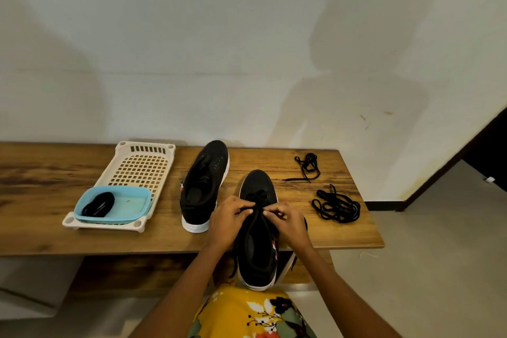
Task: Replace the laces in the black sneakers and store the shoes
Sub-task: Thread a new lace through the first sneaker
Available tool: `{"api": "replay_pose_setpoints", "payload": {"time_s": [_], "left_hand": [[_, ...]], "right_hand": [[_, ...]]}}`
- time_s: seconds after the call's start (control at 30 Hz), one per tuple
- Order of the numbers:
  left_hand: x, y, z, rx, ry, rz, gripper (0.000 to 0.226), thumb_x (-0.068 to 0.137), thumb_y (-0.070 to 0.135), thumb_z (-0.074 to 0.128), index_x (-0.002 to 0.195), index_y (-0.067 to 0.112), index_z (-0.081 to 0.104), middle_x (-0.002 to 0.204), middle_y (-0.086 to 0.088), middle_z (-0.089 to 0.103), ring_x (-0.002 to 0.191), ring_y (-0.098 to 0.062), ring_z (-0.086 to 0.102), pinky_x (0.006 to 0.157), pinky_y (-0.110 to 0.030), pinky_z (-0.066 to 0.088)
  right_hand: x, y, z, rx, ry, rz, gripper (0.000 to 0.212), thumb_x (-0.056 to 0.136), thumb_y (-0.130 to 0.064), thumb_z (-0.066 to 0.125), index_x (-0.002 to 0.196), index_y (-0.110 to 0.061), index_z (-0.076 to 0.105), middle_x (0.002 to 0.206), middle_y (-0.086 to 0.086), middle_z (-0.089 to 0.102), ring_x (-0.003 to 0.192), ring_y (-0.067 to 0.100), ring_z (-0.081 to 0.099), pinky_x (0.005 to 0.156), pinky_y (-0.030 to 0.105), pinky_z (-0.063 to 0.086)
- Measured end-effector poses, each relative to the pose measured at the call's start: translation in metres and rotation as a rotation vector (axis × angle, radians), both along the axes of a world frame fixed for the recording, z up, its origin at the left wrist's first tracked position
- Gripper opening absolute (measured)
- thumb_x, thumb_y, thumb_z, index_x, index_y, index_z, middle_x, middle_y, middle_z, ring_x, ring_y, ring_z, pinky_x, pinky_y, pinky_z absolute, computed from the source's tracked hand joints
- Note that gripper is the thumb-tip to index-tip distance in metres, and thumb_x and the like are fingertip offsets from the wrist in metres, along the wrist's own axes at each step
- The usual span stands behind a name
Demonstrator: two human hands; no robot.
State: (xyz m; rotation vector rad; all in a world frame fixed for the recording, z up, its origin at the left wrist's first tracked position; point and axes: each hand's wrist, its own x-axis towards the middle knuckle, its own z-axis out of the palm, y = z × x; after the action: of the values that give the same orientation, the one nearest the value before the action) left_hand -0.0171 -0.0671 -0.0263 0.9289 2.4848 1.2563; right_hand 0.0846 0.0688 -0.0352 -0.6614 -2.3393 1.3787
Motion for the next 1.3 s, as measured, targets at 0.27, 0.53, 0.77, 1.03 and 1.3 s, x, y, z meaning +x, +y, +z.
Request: {"api": "replay_pose_setpoints", "payload": {"time_s": [0.27,0.53,0.77,1.03,1.3], "left_hand": [[-0.001,0.001,0.005,-0.139,0.125,-0.048,0.006,0.092,0.022,0.054,0.089,0.019,0.057,0.096,0.009,0.056,0.084,-0.008,0.059,0.074,-0.023,0.044],[0.004,-0.005,0.000,0.040,-0.072,0.089,0.012,0.096,0.014,0.041,0.088,0.011,0.050,0.092,-0.004,0.056,0.086,-0.019,0.057,0.077,-0.038,0.045],[0.003,-0.013,-0.005,0.043,-0.030,-0.022,0.017,0.089,0.016,0.061,0.105,0.015,0.065,0.103,0.009,0.056,0.095,-0.007,0.059,0.083,-0.020,0.050],[0.007,-0.006,-0.001,0.005,-0.013,0.122,0.008,0.092,0.016,0.056,0.095,0.013,0.062,0.093,0.013,0.056,0.084,-0.006,0.054,0.068,-0.021,0.040],[0.007,-0.021,-0.011,0.094,-0.234,0.009,0.009,0.085,0.013,0.066,0.094,0.012,0.068,0.091,0.009,0.062,0.089,-0.002,0.058,0.077,-0.008,0.044]], "right_hand": [[-0.005,-0.005,0.011,-0.155,-0.079,-0.105,0.030,0.096,-0.012,0.042,0.067,-0.016,0.035,0.075,-0.001,0.040,0.070,0.013,0.039,0.067,0.030,0.032],[0.005,-0.007,0.009,-0.247,-0.048,-0.030,0.020,0.089,-0.003,0.052,0.082,-0.021,0.057,0.096,0.001,0.055,0.088,0.007,0.052,0.071,0.011,0.041],[0.006,-0.009,0.004,-0.143,0.003,-0.003,0.011,0.090,-0.006,0.058,0.087,-0.015,0.063,0.089,-0.003,0.061,0.088,0.000,0.053,0.073,0.003,0.038],[0.007,-0.011,0.003,-0.509,0.041,-0.169,0.026,0.096,-0.007,0.045,0.072,-0.015,0.048,0.069,-0.003,0.050,0.067,0.011,0.046,0.065,0.027,0.038],[0.011,-0.015,-0.001,-0.210,-0.041,-0.069,0.016,0.093,-0.021,0.057,0.077,-0.020,0.057,0.088,0.000,0.057,0.082,0.008,0.056,0.067,0.012,0.044]]}}
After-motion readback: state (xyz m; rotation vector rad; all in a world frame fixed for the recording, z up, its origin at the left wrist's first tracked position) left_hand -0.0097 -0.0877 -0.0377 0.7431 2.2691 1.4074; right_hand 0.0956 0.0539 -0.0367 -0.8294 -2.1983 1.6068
